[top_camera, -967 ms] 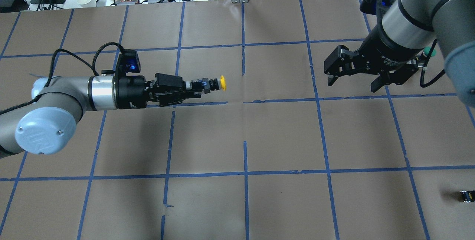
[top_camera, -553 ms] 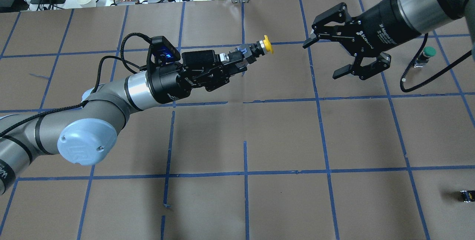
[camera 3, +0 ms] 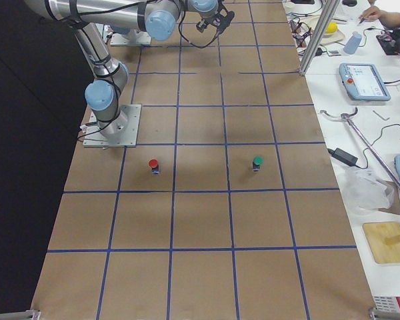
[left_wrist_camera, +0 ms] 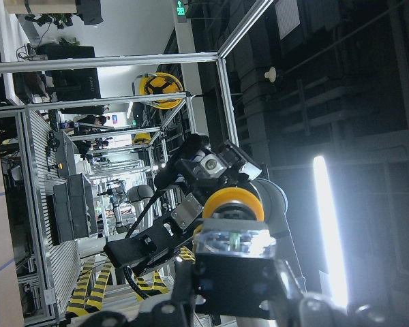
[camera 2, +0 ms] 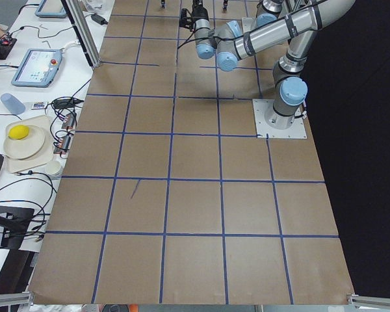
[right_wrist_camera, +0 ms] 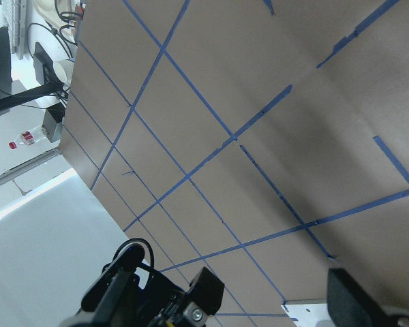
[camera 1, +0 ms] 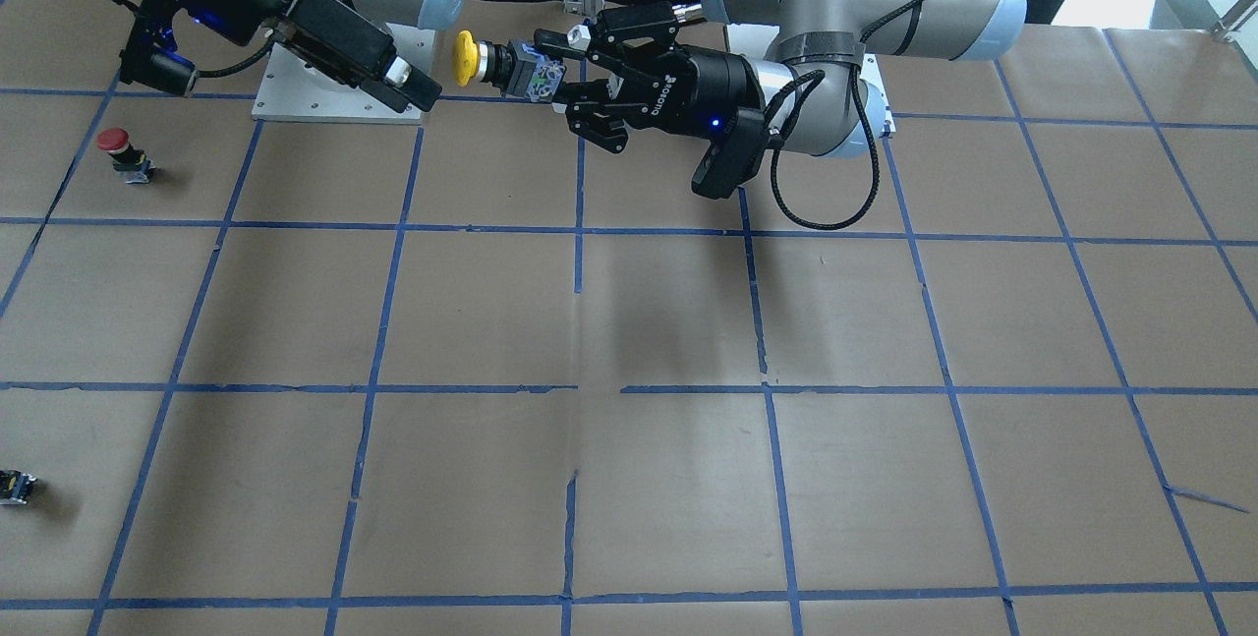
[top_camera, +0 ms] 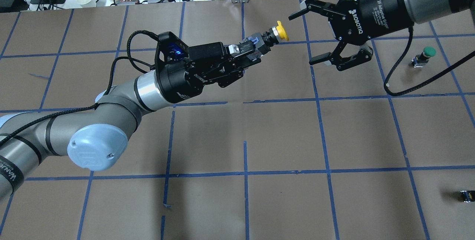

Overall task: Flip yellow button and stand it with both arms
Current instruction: 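Carry the yellow button toward the right gripper while the right gripper rises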

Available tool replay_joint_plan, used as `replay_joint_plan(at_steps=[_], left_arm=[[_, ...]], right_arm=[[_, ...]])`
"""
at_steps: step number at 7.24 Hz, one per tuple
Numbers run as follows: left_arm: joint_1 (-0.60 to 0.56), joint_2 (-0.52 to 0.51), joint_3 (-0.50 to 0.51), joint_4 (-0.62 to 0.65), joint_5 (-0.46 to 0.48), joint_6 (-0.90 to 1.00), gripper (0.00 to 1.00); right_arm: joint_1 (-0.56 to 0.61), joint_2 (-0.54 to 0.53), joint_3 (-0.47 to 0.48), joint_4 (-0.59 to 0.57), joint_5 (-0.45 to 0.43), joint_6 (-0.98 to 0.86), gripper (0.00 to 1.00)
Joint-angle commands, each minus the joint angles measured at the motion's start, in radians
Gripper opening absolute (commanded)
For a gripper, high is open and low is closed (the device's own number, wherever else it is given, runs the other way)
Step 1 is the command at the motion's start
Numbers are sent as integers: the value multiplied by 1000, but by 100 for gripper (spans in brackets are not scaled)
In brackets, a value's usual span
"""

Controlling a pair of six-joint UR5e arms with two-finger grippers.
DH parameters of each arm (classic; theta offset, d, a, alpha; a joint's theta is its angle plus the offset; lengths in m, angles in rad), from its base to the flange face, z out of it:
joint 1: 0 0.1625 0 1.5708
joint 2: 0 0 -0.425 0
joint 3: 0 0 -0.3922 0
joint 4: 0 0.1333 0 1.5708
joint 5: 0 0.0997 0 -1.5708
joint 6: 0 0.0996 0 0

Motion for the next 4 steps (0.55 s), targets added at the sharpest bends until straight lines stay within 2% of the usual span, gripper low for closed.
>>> replay_joint_plan(at_steps=[1,4], left_arm=[[-5,-4,3,13,0,-1,20],[-6,-9,2,15,4,1,22]], right_arm=[[4,-9,-50,7,25,22,100],[39,-35,-38,22,23,34,100]])
